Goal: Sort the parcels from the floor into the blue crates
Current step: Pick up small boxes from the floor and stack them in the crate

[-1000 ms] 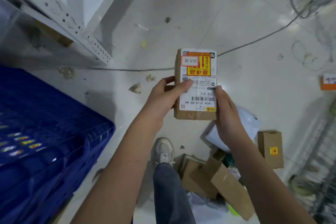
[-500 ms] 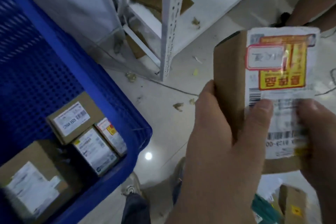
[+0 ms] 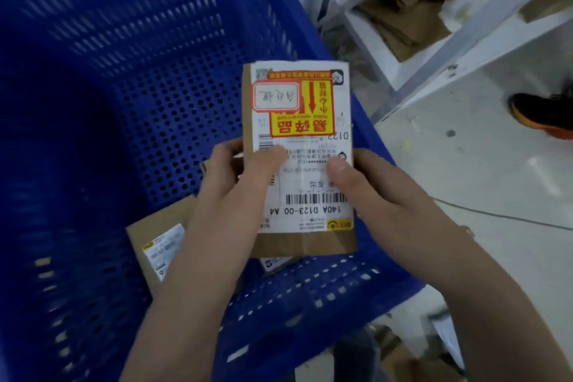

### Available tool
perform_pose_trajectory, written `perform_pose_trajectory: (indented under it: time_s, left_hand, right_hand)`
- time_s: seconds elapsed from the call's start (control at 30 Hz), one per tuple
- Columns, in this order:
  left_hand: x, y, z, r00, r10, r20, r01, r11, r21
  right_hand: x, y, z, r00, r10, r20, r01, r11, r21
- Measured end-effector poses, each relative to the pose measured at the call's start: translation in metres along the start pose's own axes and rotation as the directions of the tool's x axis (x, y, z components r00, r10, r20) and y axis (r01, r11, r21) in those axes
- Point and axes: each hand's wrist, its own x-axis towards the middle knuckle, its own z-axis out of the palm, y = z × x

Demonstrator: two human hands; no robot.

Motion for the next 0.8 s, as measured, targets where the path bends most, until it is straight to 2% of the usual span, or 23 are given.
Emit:
perform_pose_trajectory:
  time_s: [0.03,0.17,0.23,0.33,0.53,0.67,0.73,0.8]
  left_hand:
    - [0.004,-0.003,-0.010,0.999,-0.047,-0.008,0.047,0.999,-0.026]
    - [0.017,-0.026,-0.027,0.958,-0.249,0.144,0.270,0.950,-0.155]
    - [0.028,-0.042,-0.025,0.932,-0.290,0.215,0.326,0.933,-0.155]
    - [0.044,-0.064,-0.014,0.914,-0.323,0.247,0.356,0.929,-0.104]
    - [0.072,-0.106,0.001,0.881,-0.383,0.278,0.418,0.905,-0.080]
    - [0.082,-0.130,0.015,0.821,-0.470,0.323,0.525,0.844,-0.107]
    - [0.084,-0.138,0.023,0.807,-0.513,0.293,0.570,0.806,-0.160]
    - [0.086,-0.140,0.033,0.822,-0.526,0.219,0.562,0.810,-0.165]
  right_hand:
    - [0.007,-0.001,0.010,0.999,0.043,0.022,-0.043,0.999,-0.026]
    - [0.037,0.012,0.031,0.972,0.232,0.029,-0.222,0.957,-0.187]
    - [0.052,0.020,0.034,0.946,0.324,-0.002,-0.316,0.923,-0.220]
    - [0.070,0.033,0.035,0.892,0.450,-0.044,-0.449,0.869,-0.210]
    - [0.098,0.066,0.044,0.856,0.509,-0.088,-0.501,0.778,-0.377]
    - [0.117,0.088,0.048,0.807,0.582,-0.100,-0.548,0.674,-0.495]
    - [0.123,0.099,0.048,0.807,0.576,-0.132,-0.550,0.651,-0.523]
    - [0.128,0.110,0.048,0.789,0.578,-0.207,-0.590,0.620,-0.518]
